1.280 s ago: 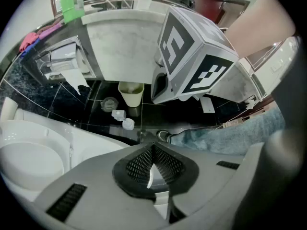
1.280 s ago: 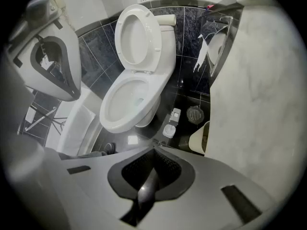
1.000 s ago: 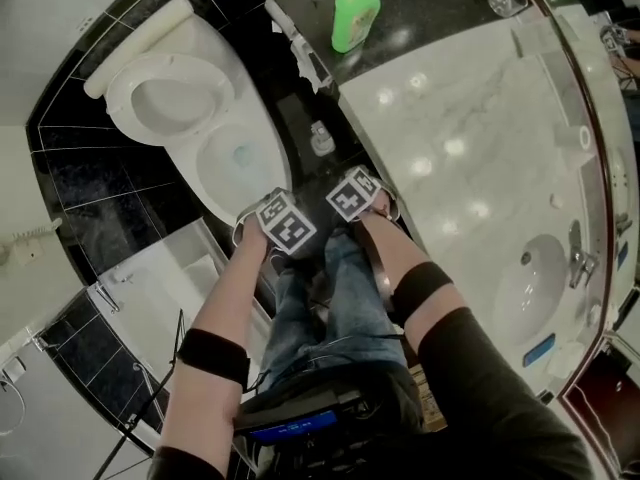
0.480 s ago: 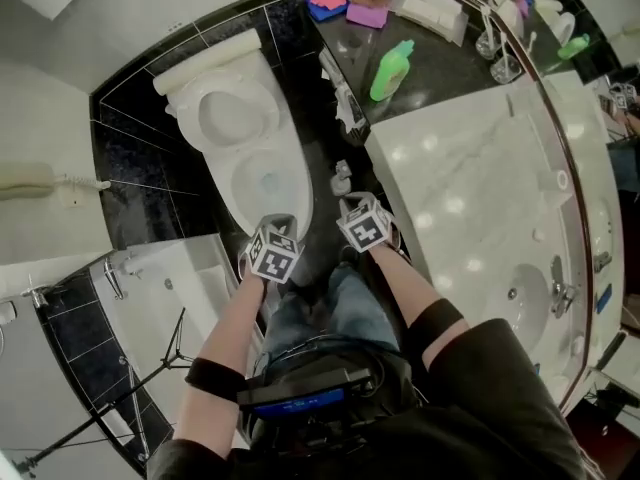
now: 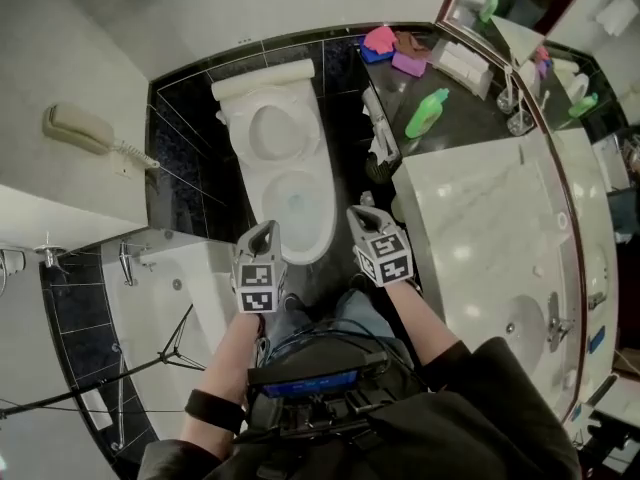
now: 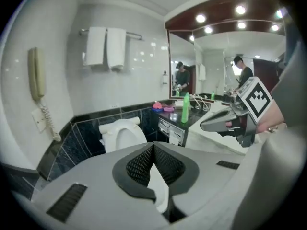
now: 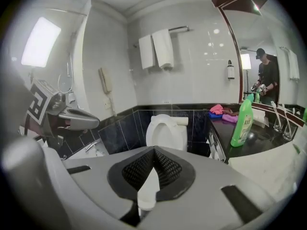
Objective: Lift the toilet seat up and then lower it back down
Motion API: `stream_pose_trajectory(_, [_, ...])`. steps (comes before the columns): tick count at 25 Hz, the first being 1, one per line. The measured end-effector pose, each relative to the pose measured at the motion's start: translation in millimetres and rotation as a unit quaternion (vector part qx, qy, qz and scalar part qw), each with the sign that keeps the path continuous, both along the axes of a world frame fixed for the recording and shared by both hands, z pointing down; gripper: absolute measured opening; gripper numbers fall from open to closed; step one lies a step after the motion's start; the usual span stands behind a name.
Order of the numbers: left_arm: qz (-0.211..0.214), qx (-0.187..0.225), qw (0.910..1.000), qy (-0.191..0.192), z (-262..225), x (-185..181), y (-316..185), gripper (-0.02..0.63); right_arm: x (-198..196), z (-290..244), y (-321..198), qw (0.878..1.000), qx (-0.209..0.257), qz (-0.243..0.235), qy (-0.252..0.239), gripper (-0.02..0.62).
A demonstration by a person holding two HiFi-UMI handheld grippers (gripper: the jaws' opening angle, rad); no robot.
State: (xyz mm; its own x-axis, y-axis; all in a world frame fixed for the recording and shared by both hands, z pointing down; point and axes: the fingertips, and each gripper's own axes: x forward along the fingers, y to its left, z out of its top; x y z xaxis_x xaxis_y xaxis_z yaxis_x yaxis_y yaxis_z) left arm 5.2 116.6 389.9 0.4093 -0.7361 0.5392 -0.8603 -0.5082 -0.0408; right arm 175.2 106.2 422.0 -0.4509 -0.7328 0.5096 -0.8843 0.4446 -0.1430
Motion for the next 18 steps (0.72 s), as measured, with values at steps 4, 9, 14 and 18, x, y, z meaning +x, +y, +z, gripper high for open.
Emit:
stream_pose_trajectory(4, [-0.056,0.052,0.9969,0.021,-40,-55,3,0.006,-9,-41,8,0.999,0.035,0.025,-0.027,0.006])
stream_pose_trajectory(9, [-0.102,0.074,0.9917,0.026,-51,-104,5,0.006,-15,-59,15,0.998,0.059,0.028,-0.014,0.006])
stream_pose_trajectory(14, [-0.124,0.071,0.9891,0.034,-49,-132,7,0.008,-32,-58,14,0.998,0.053,0.020,-0.011,0.006])
stream_pose_trajectory(18, [-0.112,0.068,0.9909,0.031,-46,-137,8,0.006,-48,-56,13,0.999,0.049,0.015,-0.015,0.006])
